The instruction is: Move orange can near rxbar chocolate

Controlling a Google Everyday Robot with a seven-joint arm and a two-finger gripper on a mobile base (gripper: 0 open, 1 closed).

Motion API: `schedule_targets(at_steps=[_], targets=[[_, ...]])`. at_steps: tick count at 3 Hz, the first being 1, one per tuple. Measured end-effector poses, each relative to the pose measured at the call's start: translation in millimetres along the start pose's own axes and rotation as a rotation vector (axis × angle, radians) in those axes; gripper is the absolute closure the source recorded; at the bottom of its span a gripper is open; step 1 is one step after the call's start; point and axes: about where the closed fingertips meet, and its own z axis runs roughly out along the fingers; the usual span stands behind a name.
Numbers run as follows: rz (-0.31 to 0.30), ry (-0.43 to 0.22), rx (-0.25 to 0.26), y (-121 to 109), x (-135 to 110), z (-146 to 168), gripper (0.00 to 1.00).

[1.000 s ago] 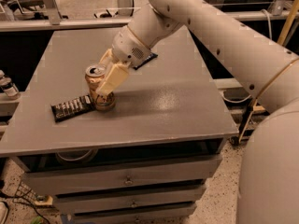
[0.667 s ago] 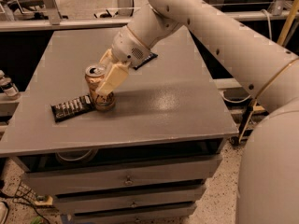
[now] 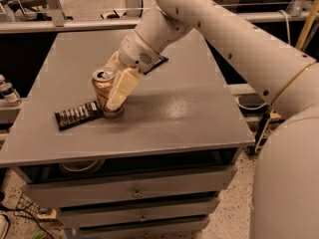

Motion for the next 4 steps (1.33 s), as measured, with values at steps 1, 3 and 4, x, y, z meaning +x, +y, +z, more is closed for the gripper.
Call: schedule_targets(at_steps=[1,3,4], targets=[[0.000,0.002,0.002,0,1,-1,0.00],[0.085,0.122,0.155,21,64,-119,0.00],[0.137,0.100,0.219,33,95,-165,0.00]])
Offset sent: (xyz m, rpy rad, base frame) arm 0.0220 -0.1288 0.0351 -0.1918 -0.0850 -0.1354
